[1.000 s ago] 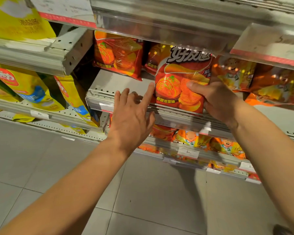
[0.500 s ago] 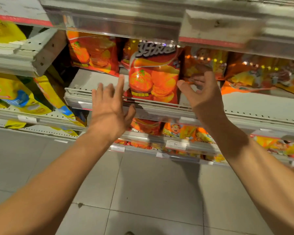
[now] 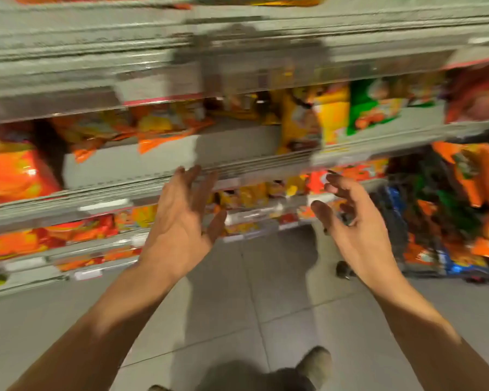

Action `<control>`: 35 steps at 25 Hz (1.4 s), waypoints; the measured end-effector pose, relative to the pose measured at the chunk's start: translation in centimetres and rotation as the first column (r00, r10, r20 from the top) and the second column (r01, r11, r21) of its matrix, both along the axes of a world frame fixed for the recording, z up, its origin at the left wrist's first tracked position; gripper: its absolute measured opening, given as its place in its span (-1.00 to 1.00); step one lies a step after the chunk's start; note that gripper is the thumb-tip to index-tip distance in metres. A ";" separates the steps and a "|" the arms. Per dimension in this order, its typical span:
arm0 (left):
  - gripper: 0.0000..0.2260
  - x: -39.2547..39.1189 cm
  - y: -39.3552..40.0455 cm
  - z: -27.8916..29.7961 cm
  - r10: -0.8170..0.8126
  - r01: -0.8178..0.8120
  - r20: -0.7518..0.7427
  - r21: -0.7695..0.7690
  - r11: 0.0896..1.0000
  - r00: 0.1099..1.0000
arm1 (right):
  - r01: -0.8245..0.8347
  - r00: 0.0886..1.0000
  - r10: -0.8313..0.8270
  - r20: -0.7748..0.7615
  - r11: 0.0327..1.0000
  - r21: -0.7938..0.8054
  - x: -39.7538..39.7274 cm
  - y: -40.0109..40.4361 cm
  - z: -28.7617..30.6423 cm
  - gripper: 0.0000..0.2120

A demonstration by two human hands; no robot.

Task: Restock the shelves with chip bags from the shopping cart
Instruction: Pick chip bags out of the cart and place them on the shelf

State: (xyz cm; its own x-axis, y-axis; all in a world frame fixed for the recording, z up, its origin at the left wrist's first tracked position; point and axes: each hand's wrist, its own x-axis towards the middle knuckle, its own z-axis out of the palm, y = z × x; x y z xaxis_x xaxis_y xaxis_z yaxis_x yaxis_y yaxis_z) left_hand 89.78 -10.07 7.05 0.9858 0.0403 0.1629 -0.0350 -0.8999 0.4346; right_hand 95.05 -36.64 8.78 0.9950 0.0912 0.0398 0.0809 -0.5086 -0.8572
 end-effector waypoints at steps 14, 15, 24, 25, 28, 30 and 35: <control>-0.64 18.5 -47.3 15.1 -0.557 0.549 -0.023 -0.141 0.824 0.830 | 0.420 0.904 -0.418 -0.094 0.907 0.011 -1.0 -43.3 13.6 -0.69; -0.63 19.5 -48.7 15.1 -0.562 0.553 -0.035 -0.142 0.821 0.826 | 0.438 0.896 -0.435 -0.089 0.899 0.009 -0.9 -44.7 14.0 -0.66; -0.40 30.0 -59.0 12.1 -0.494 0.395 -0.383 -0.312 0.864 0.780 | 0.567 0.790 -0.578 -0.203 0.816 -0.114 6.2 -55.7 14.6 -0.62; -0.37 31.4 -59.9 11.9 -0.467 0.327 -0.425 -0.363 0.873 0.775 | 0.578 0.772 -0.592 -0.232 0.805 -0.131 7.5 -56.8 14.6 -0.60; -0.26 34.3 -61.8 10.4 -0.410 0.150 -0.532 -0.464 0.873 0.741 | 0.559 0.744 -0.591 -0.310 0.806 -0.195 10.4 -59.7 13.6 -0.52; -0.25 35.9 -62.8 9.4 -0.364 0.033 -0.585 -0.498 0.866 0.725 | 0.533 0.737 -0.580 -0.347 0.814 -0.230 12.4 -61.8 12.3 -0.51; -0.49 37.1 -64.9 7.7 -0.250 -0.255 -0.737 -0.498 0.829 0.629 | 0.577 0.656 -0.565 -0.501 0.803 -0.151 15.2 -65.5 8.0 -0.57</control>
State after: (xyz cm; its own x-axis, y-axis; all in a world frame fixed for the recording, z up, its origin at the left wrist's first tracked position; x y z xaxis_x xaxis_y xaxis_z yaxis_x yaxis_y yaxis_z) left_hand 126.85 -74.94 14.76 0.7292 -0.1310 -0.6717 0.5265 -0.5196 0.6729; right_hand 110.29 -102.15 16.79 0.7245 -0.4968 -0.4778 -0.6579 -0.2915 -0.6944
